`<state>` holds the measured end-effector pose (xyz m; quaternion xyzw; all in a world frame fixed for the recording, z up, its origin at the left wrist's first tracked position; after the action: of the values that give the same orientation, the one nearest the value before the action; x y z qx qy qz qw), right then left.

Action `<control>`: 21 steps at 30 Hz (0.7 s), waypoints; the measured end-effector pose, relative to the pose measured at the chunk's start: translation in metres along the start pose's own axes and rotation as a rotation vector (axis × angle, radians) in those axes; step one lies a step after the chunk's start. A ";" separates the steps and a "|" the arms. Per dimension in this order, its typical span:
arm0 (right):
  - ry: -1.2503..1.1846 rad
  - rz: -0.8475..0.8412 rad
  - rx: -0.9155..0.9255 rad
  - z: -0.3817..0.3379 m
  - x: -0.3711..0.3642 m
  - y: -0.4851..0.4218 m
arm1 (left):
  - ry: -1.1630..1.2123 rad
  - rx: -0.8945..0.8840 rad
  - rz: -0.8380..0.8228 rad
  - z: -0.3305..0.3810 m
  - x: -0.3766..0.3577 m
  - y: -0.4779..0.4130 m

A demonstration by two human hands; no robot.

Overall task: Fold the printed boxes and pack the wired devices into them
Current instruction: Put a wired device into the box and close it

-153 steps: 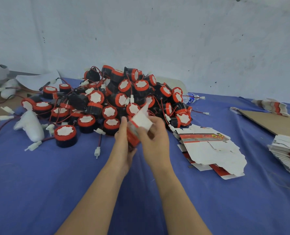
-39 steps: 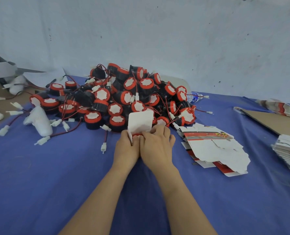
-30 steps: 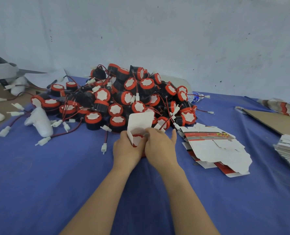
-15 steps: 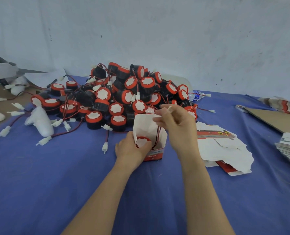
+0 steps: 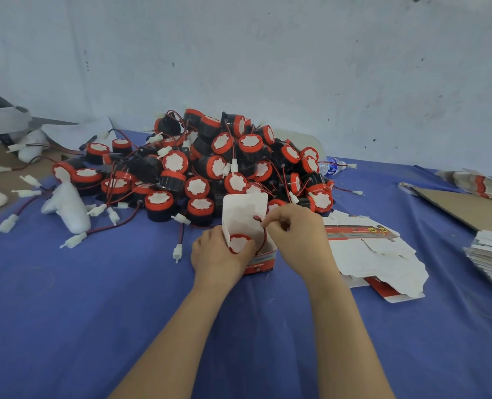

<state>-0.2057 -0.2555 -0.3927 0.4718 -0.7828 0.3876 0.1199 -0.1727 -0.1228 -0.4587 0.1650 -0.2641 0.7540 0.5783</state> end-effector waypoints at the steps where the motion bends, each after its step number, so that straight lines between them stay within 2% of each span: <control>1: 0.042 -0.031 0.007 -0.001 0.002 0.000 | -0.003 -0.001 0.000 0.000 0.000 0.000; 4: 0.197 -0.103 0.018 -0.006 0.005 0.000 | 0.017 -0.002 0.007 0.000 0.000 0.001; 6: 0.267 -0.221 0.026 -0.009 0.000 0.003 | 0.065 0.007 0.020 0.000 0.000 0.002; 8: 0.291 -0.350 0.039 -0.009 -0.006 0.007 | 0.100 0.015 0.033 0.001 0.001 0.003; 10: 0.291 -0.400 0.032 -0.008 -0.007 0.008 | 0.115 0.010 0.024 0.002 0.000 0.004; 12: 0.249 -0.365 0.002 -0.005 -0.006 0.007 | 0.115 0.005 0.005 0.002 -0.001 0.004; 17: 0.019 -0.128 -0.158 0.003 -0.013 0.006 | 0.067 0.010 0.016 0.003 -0.004 0.003; 21: 0.033 -0.024 -0.187 0.003 -0.025 0.008 | 0.050 0.026 0.021 0.003 -0.006 0.002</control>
<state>-0.1987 -0.2394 -0.4123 0.4613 -0.8079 0.3190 0.1807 -0.1728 -0.1295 -0.4605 0.1509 -0.2415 0.7673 0.5745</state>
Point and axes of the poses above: each hand's wrist, its own y-axis away from the middle knuckle, its own x-axis out of the back of the hand, z = x × y, the point moved 4 cm from there along -y, towards the middle knuckle, and after that the axes turned 7 degrees about z, right-handed, at the moved point
